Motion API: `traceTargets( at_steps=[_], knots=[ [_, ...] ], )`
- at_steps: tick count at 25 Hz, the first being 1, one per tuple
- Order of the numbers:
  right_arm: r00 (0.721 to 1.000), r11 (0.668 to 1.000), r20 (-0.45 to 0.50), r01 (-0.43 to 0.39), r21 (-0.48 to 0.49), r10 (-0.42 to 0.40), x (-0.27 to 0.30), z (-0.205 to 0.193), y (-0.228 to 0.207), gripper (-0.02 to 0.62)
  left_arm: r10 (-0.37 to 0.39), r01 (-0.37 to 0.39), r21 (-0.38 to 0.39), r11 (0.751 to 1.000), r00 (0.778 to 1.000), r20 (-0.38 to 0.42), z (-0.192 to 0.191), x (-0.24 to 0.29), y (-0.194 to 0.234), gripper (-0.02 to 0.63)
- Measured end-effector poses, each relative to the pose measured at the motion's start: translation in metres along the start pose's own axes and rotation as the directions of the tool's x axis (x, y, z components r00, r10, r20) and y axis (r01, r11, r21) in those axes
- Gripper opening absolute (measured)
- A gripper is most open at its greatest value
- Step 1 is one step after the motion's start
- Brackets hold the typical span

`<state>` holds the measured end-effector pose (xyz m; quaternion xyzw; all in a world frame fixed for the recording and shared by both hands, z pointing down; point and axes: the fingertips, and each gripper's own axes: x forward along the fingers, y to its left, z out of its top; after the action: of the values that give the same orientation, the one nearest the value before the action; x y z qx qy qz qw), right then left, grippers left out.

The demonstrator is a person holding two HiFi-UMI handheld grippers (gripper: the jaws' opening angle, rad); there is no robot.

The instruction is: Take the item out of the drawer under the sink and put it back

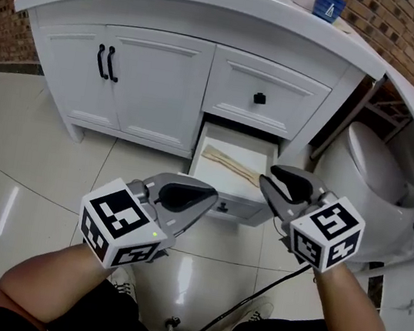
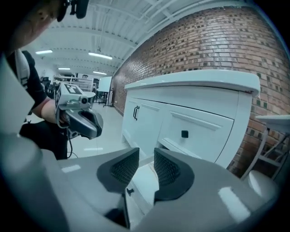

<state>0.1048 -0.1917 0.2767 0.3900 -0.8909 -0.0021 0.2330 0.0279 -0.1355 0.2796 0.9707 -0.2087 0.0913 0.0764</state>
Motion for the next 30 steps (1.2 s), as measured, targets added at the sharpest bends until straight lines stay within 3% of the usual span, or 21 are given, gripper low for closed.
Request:
traceTargets(
  at_steps=[7, 18, 30],
  knots=[
    [0.995, 0.984, -0.094, 0.012, -0.176, -0.029, 0.05, -0.013, -0.023, 0.109, 0.013, -0.013, -0.025, 1.0, 1.0, -0.002, -0.002, 0.001, 0.01, 0.006],
    [0.959, 0.979, -0.281, -0.081, -0.187, 0.026, 0.137, -0.075, -0.059, 0.114, 0.044, -0.043, -0.042, 0.998, 0.999, 0.02, 0.006, 0.0, 0.024, 0.006],
    [0.886, 0.959, -0.446, -0.225, -0.172, 0.128, 0.208, -0.125, -0.061, 0.132, 0.051, -0.05, -0.066, 0.997, 0.998, 0.02, 0.004, -0.002, 0.033, 0.006]
  ],
)
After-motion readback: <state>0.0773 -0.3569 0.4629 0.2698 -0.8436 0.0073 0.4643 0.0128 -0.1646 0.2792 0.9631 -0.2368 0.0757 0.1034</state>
